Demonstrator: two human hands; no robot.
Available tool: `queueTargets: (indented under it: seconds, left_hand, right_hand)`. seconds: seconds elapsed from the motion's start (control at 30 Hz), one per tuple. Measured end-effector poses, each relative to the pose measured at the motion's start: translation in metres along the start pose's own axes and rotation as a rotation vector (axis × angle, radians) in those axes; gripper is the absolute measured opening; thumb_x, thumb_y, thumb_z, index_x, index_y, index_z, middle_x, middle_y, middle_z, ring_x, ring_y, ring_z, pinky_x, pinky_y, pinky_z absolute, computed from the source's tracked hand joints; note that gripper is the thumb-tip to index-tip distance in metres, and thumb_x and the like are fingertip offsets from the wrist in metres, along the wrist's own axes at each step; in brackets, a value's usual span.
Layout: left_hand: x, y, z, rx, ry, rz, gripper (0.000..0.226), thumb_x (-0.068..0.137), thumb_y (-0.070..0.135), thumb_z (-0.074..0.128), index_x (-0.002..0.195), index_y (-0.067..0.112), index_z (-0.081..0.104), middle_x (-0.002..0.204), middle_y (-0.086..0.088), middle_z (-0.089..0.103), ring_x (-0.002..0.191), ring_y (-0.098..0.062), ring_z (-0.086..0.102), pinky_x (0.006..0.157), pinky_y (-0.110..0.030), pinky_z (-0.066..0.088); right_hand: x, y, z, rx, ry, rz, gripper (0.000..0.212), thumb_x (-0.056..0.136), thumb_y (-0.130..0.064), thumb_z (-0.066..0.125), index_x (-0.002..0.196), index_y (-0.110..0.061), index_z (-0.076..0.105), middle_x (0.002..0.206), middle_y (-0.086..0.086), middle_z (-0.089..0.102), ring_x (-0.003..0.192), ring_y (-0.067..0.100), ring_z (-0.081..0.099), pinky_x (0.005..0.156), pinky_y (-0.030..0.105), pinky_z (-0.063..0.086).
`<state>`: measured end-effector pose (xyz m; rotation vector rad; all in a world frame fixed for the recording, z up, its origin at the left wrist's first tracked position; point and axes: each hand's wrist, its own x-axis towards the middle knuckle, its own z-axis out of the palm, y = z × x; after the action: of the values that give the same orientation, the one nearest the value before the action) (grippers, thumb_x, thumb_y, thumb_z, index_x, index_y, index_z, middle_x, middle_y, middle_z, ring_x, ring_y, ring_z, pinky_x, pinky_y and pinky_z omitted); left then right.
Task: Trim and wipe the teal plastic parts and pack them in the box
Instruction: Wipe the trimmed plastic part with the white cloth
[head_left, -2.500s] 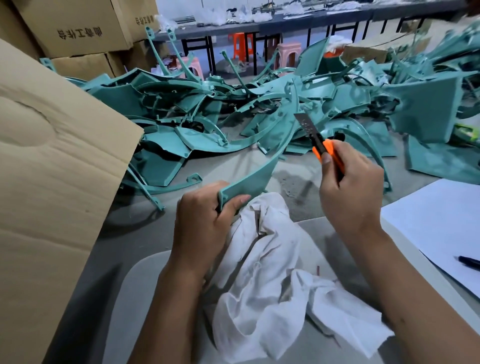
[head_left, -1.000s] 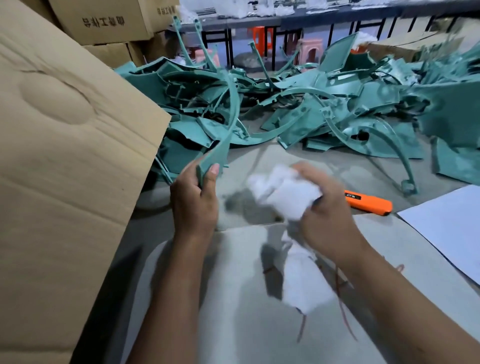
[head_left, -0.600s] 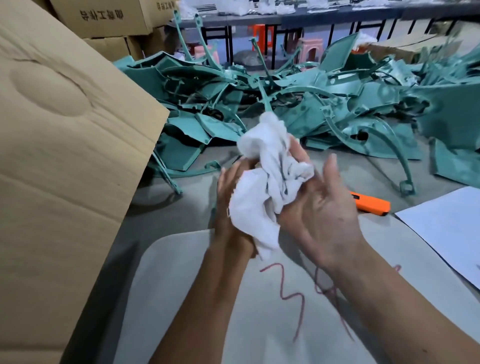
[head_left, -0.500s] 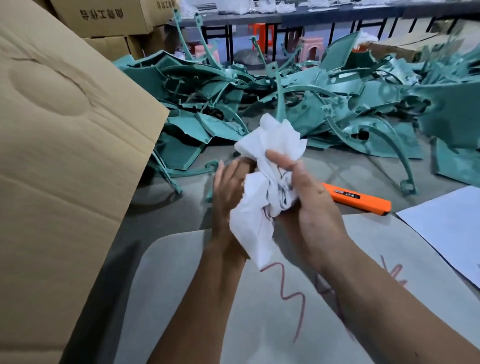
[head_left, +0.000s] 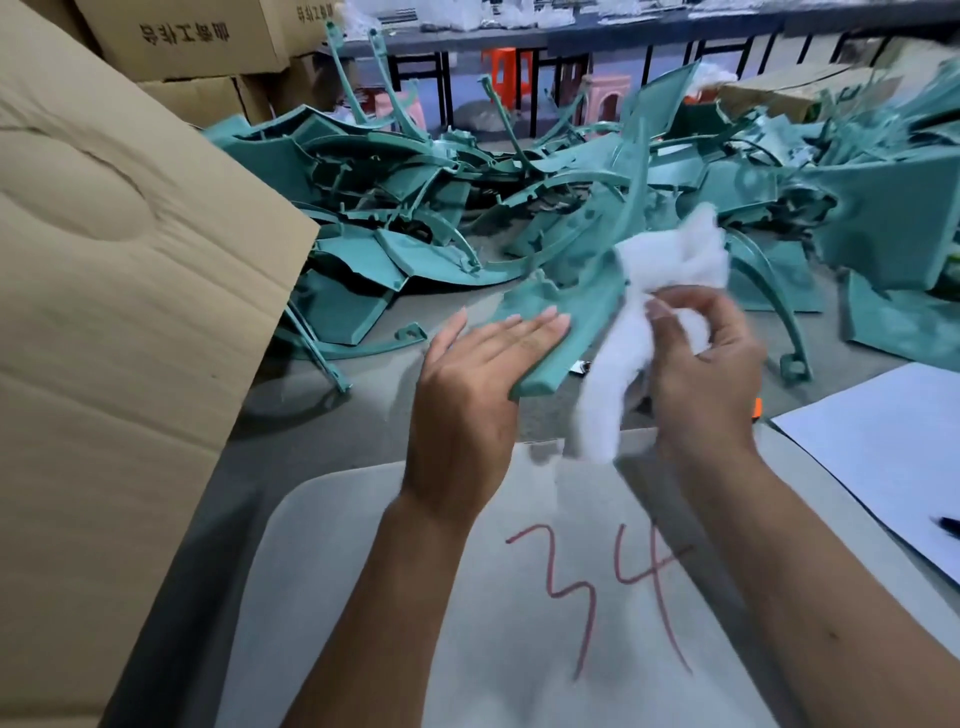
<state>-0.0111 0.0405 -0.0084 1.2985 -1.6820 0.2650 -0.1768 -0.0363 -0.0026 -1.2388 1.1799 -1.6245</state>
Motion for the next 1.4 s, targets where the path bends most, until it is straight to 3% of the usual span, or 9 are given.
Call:
queueTargets:
  seconds: [0.13, 0.23, 0.37, 0.5, 0.67, 0.83, 1.03, 1.2, 1.4]
  left_hand:
    - [0.001, 0.000, -0.002, -0.012, 0.039, -0.052, 0.051, 0.094, -0.008, 0.050, 0.137, 0.016, 0.065, 0.139, 0.003, 0.064, 0.134, -0.016, 0.056, 0.114, -0.051, 0.038]
    - [0.001, 0.003, 0.002, 0.092, -0.034, -0.096, 0.042, 0.099, 0.002, 0.055, 0.136, 0.019, 0.065, 0.139, 0.002, 0.064, 0.136, -0.025, 0.055, 0.116, -0.054, 0.035]
    - [0.003, 0.007, 0.004, 0.073, -0.105, -0.197, 0.045, 0.100, 0.037, 0.046, 0.138, 0.020, 0.064, 0.143, 0.006, 0.061, 0.139, -0.022, 0.050, 0.120, -0.048, 0.029]
    - [0.004, 0.003, 0.005, 0.015, -0.117, -0.162, 0.038, 0.100, 0.024, 0.054, 0.136, 0.016, 0.066, 0.141, 0.002, 0.063, 0.132, -0.022, 0.057, 0.112, -0.050, 0.039]
    - [0.006, 0.006, 0.006, -0.025, -0.080, -0.086, 0.037, 0.100, 0.019, 0.063, 0.137, 0.014, 0.065, 0.139, 0.002, 0.065, 0.128, -0.017, 0.060, 0.104, -0.047, 0.046]
    - [0.003, 0.003, 0.002, 0.085, -0.077, -0.179, 0.040, 0.095, 0.015, 0.072, 0.135, 0.016, 0.067, 0.136, 0.000, 0.066, 0.125, -0.018, 0.062, 0.104, -0.044, 0.048]
    - [0.004, 0.014, 0.010, 0.149, -0.077, -0.188, 0.026, 0.099, 0.023, 0.067, 0.123, 0.015, 0.074, 0.124, -0.001, 0.073, 0.121, -0.024, 0.064, 0.102, -0.046, 0.047]
    - [0.004, 0.011, 0.011, 0.165, -0.061, -0.012, 0.032, 0.100, 0.015, 0.052, 0.124, 0.017, 0.074, 0.125, -0.002, 0.073, 0.124, -0.030, 0.064, 0.106, -0.052, 0.043]
    - [0.002, 0.016, 0.014, -0.010, -0.105, 0.072, 0.046, 0.091, -0.009, 0.057, 0.123, 0.018, 0.075, 0.127, 0.004, 0.071, 0.127, -0.023, 0.062, 0.111, -0.054, 0.037]
  right_hand:
    - [0.019, 0.004, -0.016, 0.015, 0.143, 0.222, 0.025, 0.104, -0.029, 0.062, 0.127, -0.018, 0.058, 0.109, -0.006, 0.067, 0.100, 0.013, 0.068, 0.086, 0.030, 0.059]
    - [-0.009, -0.011, 0.004, 0.561, -0.244, 0.555, 0.043, 0.107, -0.047, 0.048, 0.116, -0.009, 0.065, 0.099, 0.009, 0.078, 0.091, 0.025, 0.077, 0.065, 0.032, 0.062]
    - [-0.051, -0.005, 0.021, 0.254, -0.726, 0.252, 0.037, 0.097, -0.038, 0.065, 0.122, -0.010, 0.066, 0.110, 0.008, 0.078, 0.105, 0.017, 0.074, 0.081, 0.028, 0.061]
    - [-0.046, -0.001, 0.019, 0.062, -0.704, 0.006, 0.021, 0.098, -0.028, 0.065, 0.100, -0.007, 0.067, 0.092, 0.003, 0.072, 0.089, 0.013, 0.067, 0.081, 0.034, 0.054]
    - [-0.048, -0.003, 0.016, 0.179, -0.807, 0.079, 0.023, 0.101, -0.044, 0.051, 0.103, -0.024, 0.062, 0.089, -0.024, 0.068, 0.087, -0.006, 0.063, 0.080, 0.011, 0.048]
    - [-0.047, -0.010, 0.020, 0.321, -0.598, 0.114, 0.064, 0.099, -0.063, 0.039, 0.136, -0.016, 0.060, 0.125, -0.003, 0.074, 0.122, 0.014, 0.067, 0.097, 0.022, 0.054]
    - [-0.049, -0.001, 0.028, 0.423, -0.395, 0.224, 0.037, 0.106, -0.023, 0.057, 0.140, -0.012, 0.049, 0.116, -0.003, 0.075, 0.111, 0.014, 0.071, 0.083, 0.022, 0.057]
    - [-0.034, -0.001, 0.016, 0.461, -0.389, 0.445, 0.005, 0.102, -0.026, 0.064, 0.105, -0.022, 0.066, 0.093, -0.004, 0.078, 0.085, 0.015, 0.077, 0.072, 0.034, 0.060]
    - [-0.005, -0.015, 0.002, 0.566, -0.201, 0.386, 0.028, 0.106, -0.018, 0.059, 0.125, 0.002, 0.063, 0.115, 0.026, 0.069, 0.104, 0.038, 0.070, 0.097, 0.056, 0.057]
